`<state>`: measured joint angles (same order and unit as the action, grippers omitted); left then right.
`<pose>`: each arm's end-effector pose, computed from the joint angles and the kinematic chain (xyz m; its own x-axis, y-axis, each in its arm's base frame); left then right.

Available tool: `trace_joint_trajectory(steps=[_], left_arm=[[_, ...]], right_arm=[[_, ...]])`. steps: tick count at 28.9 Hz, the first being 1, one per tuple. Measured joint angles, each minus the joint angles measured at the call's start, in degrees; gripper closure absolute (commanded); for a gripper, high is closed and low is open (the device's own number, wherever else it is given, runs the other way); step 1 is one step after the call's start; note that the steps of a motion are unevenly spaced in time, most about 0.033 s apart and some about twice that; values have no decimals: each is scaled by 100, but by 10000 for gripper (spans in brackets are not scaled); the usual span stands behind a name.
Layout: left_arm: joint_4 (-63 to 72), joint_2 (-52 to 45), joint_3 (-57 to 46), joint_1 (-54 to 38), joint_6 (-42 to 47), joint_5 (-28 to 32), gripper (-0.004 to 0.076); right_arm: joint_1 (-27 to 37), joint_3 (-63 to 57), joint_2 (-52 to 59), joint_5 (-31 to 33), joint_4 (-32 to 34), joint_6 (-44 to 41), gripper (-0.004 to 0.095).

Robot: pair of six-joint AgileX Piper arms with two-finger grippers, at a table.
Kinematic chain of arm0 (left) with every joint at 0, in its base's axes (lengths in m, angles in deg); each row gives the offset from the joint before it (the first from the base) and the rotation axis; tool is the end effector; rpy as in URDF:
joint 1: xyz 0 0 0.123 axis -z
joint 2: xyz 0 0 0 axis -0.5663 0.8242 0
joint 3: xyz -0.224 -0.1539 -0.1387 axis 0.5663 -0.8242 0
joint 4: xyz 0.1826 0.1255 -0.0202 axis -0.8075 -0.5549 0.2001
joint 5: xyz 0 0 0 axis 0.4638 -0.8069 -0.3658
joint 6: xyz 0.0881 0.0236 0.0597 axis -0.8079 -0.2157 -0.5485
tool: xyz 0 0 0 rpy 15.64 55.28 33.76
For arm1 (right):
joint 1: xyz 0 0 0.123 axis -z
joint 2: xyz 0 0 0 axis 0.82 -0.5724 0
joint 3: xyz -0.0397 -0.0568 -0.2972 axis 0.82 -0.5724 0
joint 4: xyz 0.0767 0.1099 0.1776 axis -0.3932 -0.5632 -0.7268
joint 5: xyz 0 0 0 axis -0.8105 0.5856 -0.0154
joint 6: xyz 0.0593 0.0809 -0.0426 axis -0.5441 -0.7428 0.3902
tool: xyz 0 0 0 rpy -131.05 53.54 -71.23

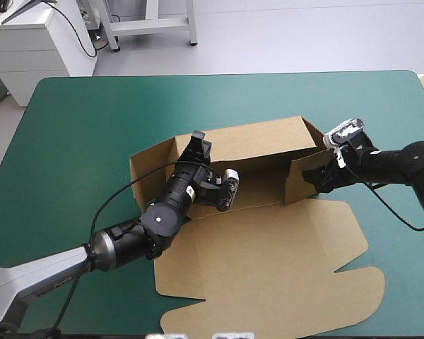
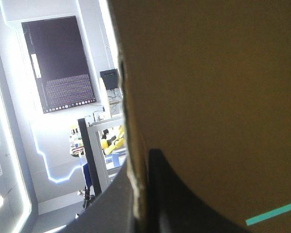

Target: Fold the box

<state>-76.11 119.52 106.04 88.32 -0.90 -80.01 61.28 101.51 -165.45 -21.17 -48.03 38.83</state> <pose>0.2295 -0.2181 0.3245 0.3848 0.9182 0.0945 0.2380 -0.1976 0.9509 0.2680 0.0307 0.3108 -0.5762 -0.3820 -0.7226 -0.6163 0.7837 0.0771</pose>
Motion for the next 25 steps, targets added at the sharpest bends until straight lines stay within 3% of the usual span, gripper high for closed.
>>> trace_joint_trajectory(steps=[8,16,23,25], left_arm=[[0,0,0,0,0,0,731],[0,6,0,0,0,0,731],[15,6,0,-20,0,-44,731],[15,6,0,-20,-5,-51,731]], right_arm=[[-687,-695,409,-1356,-166,-121,212],[-1430,-1183,466,-2902,-871,111,212],[-1717,-1215,466,-3483,-1954,768,218],[-1728,-1221,466,-3526,-2180,952,283]])
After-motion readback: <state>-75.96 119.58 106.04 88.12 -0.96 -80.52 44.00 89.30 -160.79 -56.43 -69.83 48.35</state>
